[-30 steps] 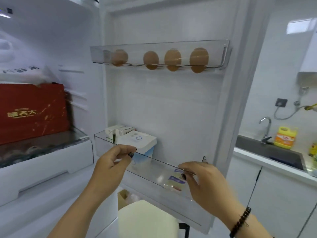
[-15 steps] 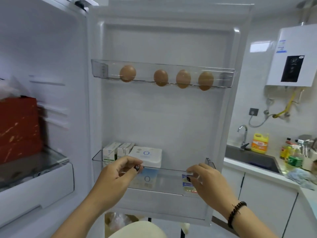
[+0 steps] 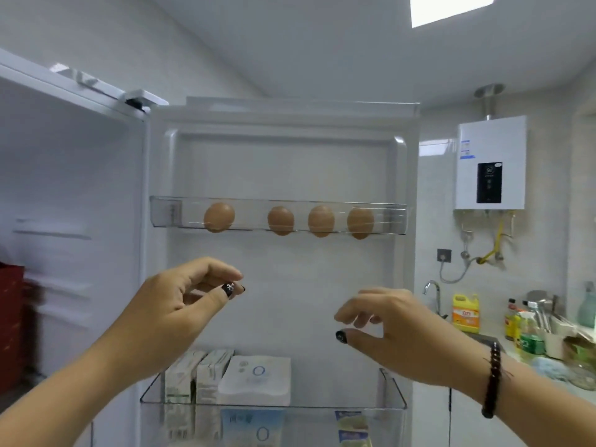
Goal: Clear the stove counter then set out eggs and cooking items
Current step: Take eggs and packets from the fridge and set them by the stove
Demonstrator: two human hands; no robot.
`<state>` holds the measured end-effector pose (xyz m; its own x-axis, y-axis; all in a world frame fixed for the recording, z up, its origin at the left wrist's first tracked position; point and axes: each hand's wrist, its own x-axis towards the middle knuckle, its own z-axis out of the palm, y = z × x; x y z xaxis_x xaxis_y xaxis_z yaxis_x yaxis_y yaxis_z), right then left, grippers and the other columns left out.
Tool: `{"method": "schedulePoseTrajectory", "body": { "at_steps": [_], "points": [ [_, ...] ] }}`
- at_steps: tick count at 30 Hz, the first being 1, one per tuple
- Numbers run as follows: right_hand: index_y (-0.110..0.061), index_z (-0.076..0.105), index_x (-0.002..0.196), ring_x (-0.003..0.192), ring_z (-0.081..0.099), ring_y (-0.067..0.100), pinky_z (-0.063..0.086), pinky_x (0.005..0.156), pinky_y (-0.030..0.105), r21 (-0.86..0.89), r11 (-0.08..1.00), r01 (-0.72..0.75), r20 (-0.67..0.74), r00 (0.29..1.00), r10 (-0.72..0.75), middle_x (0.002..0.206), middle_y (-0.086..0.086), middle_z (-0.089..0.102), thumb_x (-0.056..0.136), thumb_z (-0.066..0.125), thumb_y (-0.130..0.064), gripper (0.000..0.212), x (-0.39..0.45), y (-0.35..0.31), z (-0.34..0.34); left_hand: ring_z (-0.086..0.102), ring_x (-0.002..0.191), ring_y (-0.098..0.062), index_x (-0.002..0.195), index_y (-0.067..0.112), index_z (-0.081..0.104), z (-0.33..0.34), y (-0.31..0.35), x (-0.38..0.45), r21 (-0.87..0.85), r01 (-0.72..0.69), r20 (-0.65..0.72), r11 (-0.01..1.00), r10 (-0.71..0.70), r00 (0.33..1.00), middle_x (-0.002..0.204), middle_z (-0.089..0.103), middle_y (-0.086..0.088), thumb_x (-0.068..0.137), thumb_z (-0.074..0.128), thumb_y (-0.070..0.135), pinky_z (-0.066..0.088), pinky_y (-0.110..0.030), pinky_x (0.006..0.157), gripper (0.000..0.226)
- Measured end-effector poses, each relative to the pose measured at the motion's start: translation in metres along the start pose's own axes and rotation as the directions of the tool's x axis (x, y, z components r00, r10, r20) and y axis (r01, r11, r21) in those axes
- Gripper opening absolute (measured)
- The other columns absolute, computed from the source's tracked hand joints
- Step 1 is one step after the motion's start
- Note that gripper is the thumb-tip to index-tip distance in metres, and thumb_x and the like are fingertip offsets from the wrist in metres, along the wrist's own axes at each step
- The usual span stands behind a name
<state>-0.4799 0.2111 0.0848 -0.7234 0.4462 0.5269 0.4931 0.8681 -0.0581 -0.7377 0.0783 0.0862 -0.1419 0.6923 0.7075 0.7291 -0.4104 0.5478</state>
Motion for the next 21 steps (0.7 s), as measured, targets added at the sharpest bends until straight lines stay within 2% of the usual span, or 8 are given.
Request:
{"method": "schedulePoseTrajectory", "body": {
  "at_steps": [3, 5, 9, 11, 13, 16, 19, 21],
  "points": [
    [-0.029, 0.070, 0.103, 0.086, 0.061, 0.000, 0.052, 0.077, 0.019, -0.026, 0.996, 0.082, -0.135, 0.987, -0.085, 0.093, -0.019, 0.064, 0.084, 0.059, -0.043, 0.026, 0.022, -0.012, -0.049, 0.064, 0.095, 0.003, 0.096, 0.039, 0.067, -0.003, 0.014, 0.021, 0.085, -0.105, -0.024, 0.991, 0.107, 0.994, 0.097, 0.070, 0.025, 0.085, 0.061, 0.033, 0.049, -0.013, 0.076, 0.014],
    [-0.026, 0.071, 0.097, 0.081, 0.062, 0.000, 0.053, 0.072, 0.017, -0.051, 0.990, 0.130, -0.212, 0.968, -0.138, 0.088, -0.018, 0.064, 0.083, 0.064, -0.035, 0.018, 0.039, -0.020, -0.076, 0.060, 0.100, 0.007, 0.101, 0.038, 0.063, -0.003, 0.024, 0.038, 0.160, -0.177, -0.050, 0.971, 0.187, 0.981, 0.101, 0.065, 0.026, 0.090, 0.062, 0.026, 0.046, -0.005, 0.075, 0.016],
    [-0.026, 0.070, 0.092, 0.076, 0.063, 0.001, 0.054, 0.069, 0.020, -0.067, 0.990, 0.128, -0.338, 0.930, -0.143, 0.085, -0.018, 0.063, 0.084, 0.067, -0.023, 0.009, 0.082, -0.027, -0.114, 0.053, 0.097, -0.001, 0.115, 0.030, 0.059, -0.004, 0.041, 0.082, 0.291, -0.255, -0.160, 0.922, 0.310, 0.937, 0.113, 0.057, 0.016, 0.090, 0.060, 0.023, 0.043, -0.015, 0.083, 0.026],
    [-0.027, 0.069, 0.096, 0.079, 0.063, 0.003, 0.051, 0.070, 0.015, -0.126, 0.990, 0.065, -0.317, 0.943, -0.102, 0.090, -0.019, 0.063, 0.085, 0.066, -0.025, 0.011, 0.106, -0.025, -0.123, 0.051, 0.106, -0.003, 0.117, 0.022, 0.058, -0.004, 0.047, 0.109, 0.310, -0.279, -0.164, 0.909, 0.340, 0.926, 0.117, 0.056, 0.011, 0.091, 0.060, 0.017, 0.041, -0.020, 0.090, 0.027],
    [-0.025, 0.068, 0.103, 0.085, 0.060, 0.007, 0.046, 0.070, 0.010, -0.168, 0.985, -0.038, -0.222, 0.975, 0.000, 0.100, -0.014, 0.064, 0.086, 0.068, -0.030, 0.017, 0.128, -0.021, -0.125, 0.052, 0.109, -0.008, 0.116, 0.021, 0.057, -0.001, 0.049, 0.137, 0.320, -0.235, -0.098, 0.918, 0.279, 0.955, 0.117, 0.056, 0.007, 0.091, 0.060, 0.019, 0.040, -0.022, 0.090, 0.025],
    [-0.020, 0.070, 0.106, 0.089, 0.062, 0.013, 0.054, 0.080, 0.025, -0.114, 0.979, -0.167, -0.055, 0.985, 0.162, 0.106, -0.003, 0.068, 0.083, 0.072, -0.033, 0.026, 0.156, -0.012, -0.115, 0.058, 0.107, -0.014, 0.118, 0.021, 0.057, 0.003, 0.049, 0.175, 0.354, -0.085, 0.095, 0.931, 0.055, 0.994, 0.121, 0.061, 0.002, 0.091, 0.065, 0.024, 0.048, -0.029, 0.091, 0.029],
    [-0.015, 0.071, 0.102, 0.082, 0.068, 0.017, 0.059, 0.076, 0.027, 0.046, 0.969, -0.242, 0.074, 0.968, 0.238, 0.103, 0.006, 0.071, 0.078, 0.078, -0.029, 0.028, 0.176, -0.006, -0.104, 0.062, 0.105, -0.016, 0.120, 0.020, 0.059, 0.002, 0.053, 0.200, 0.323, 0.063, 0.354, 0.944, -0.182, 0.917, 0.117, 0.065, 0.000, 0.089, 0.069, 0.023, 0.053, -0.032, 0.087, 0.032],
    [-0.014, 0.071, 0.101, 0.087, 0.071, 0.019, 0.059, 0.080, 0.029, 0.092, 0.953, -0.288, 0.146, 0.951, 0.273, 0.099, 0.005, 0.072, 0.075, 0.082, -0.028, 0.032, 0.183, -0.004, -0.104, 0.064, 0.106, -0.015, 0.117, 0.025, 0.062, -0.004, 0.054, 0.212, 0.336, 0.101, 0.446, 0.937, -0.252, 0.859, 0.115, 0.069, 0.001, 0.088, 0.070, 0.022, 0.053, -0.032, 0.084, 0.030]
  ]
}}
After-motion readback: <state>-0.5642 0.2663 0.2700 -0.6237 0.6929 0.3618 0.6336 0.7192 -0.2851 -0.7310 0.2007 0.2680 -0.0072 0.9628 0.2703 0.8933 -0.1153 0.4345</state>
